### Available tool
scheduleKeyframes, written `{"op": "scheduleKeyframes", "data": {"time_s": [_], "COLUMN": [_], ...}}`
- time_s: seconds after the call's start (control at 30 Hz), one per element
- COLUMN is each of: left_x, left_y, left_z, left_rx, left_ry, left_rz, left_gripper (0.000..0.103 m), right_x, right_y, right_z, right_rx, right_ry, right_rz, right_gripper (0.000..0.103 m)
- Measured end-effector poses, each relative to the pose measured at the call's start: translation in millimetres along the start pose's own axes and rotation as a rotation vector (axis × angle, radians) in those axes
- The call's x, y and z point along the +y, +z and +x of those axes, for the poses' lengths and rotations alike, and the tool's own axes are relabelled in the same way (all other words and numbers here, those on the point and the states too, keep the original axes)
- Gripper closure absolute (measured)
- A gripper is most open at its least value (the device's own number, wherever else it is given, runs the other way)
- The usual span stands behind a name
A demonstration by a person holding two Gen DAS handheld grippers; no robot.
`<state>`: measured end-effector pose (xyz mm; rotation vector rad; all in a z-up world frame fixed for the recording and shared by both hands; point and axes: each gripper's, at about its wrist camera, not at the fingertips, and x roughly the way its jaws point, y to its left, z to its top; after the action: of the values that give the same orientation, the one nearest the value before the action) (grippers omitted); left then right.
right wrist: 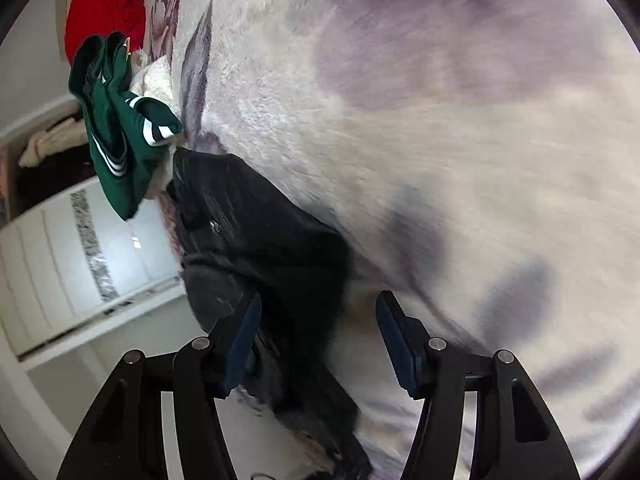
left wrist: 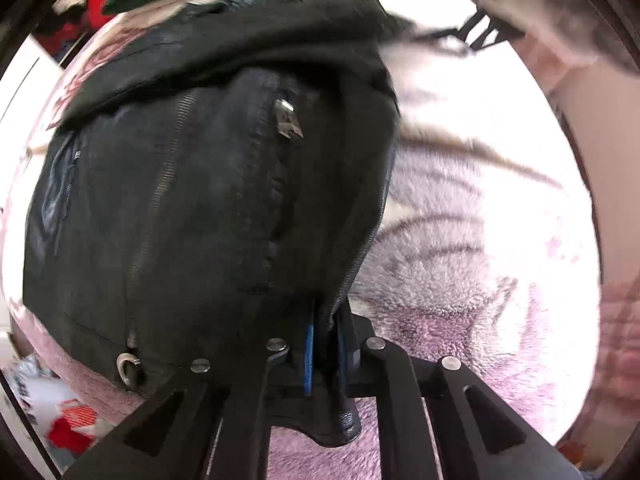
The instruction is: Fold large clothes
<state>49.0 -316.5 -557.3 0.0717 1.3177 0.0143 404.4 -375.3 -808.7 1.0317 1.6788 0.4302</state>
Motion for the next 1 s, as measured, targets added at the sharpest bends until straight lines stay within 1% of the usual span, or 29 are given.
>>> {"op": "scheduleKeyframes", "data": {"time_s": [0.03,0.07,0.1,0.13,0.2,0.27,0.33,0.37,0.43,0.5,0.53,0.6,0.63,0.7,0.77,0.8,0.83,0.9,0.93,1.0], "left_x": [6.1,14.8,22.5,26.7,46.5,72.6,99.2,113.3,142.1,181.6,199.7,238.6,263.7,287.2,324.4,336.4,355.3,382.9,396.2,413.9], "left_y": [-0.3,1.6,3.5,2.3,4.9,8.1,12.0,12.1,15.5,14.2,13.9,12.5,9.2,-2.3,0.4,1.9,-0.8,-7.0,-8.4,-8.8], "left_z": [-10.7,-16.5,-24.6,-36.1,-56.3,-74.5,-92.1,-99.9,-110.0,-114.4,-114.2,-110.3,-105.3,-99.9,-77.6,-67.4,-53.9,-30.1,-14.2,7.7], "left_rx": [-0.024,-0.034,-0.048,-0.062,-0.089,-0.115,-0.136,-0.148,-0.165,-0.174,-0.174,-0.178,-0.179,-0.176,-0.155,-0.144,-0.126,-0.085,-0.067,-0.05], "left_ry": [-0.001,-0.003,-0.002,-0.013,-0.029,-0.063,-0.095,-0.112,-0.133,-0.176,-0.194,-0.224,-0.241,-0.253,-0.288,-0.296,-0.319,-0.356,-0.387,-0.418], "left_rz": [-0.001,-0.001,-0.004,-0.016,-0.049,-0.107,-0.181,-0.217,-0.276,-0.36,-0.4,-0.478,-0.522,-0.573,-0.628,-0.652,-0.676,-0.711,-0.726,-0.725], "left_gripper": [0.097,0.098,0.098,0.098,0.098,0.098,0.098,0.098,0.098,0.098,0.098,0.098,0.098,0.098,0.098,0.098,0.098,0.098,0.098,0.098], "right_x": [0.6,2.8,6.6,12.8,29.8,57.6,94.0,118.2,168.5,218.9,251.5,295.3,317.9,358.8,393.4,406.1,418.5,429.3,430.2,427.4], "right_y": [2.6,2.8,1.8,-0.3,-9.0,-21.4,-34.5,-42.2,-55.7,-65.1,-69.8,-75.1,-77.5,-82.6,-86.1,-87.3,-86.9,-86.8,-85.5,-82.6], "right_z": [10.3,18.7,23.8,26.7,24.3,13.2,2.1,-1.6,1.0,15.0,31.0,61.3,82.7,133.0,193.6,219.5,253.4,300.7,322.5,347.5], "right_rx": [0.011,0.009,0.004,-0.009,-0.037,-0.063,-0.072,-0.073,-0.075,-0.069,-0.067,-0.056,-0.051,-0.037,-0.015,-0.014,-0.012,-0.005,-0.002,-0.006], "right_ry": [0.012,0.018,0.007,-0.029,-0.063,-0.084,-0.105,-0.123,-0.156,-0.182,-0.197,-0.234,-0.251,-0.307,-0.379,-0.422,-0.474,-0.567,-0.616,-0.684], "right_rz": [0.011,0.017,0.017,0.012,0.002,-0.034,-0.094,-0.139,-0.223,-0.289,-0.325,-0.388,-0.404,-0.46,-0.504,-0.529,-0.543,-0.557,-0.562,-0.559], "right_gripper": [0.045,0.053,0.082,0.09,0.095,0.096,0.097,0.097,0.097,0.097,0.097,0.097,0.097,0.097,0.098,0.098,0.098,0.098,0.098,0.098]}}
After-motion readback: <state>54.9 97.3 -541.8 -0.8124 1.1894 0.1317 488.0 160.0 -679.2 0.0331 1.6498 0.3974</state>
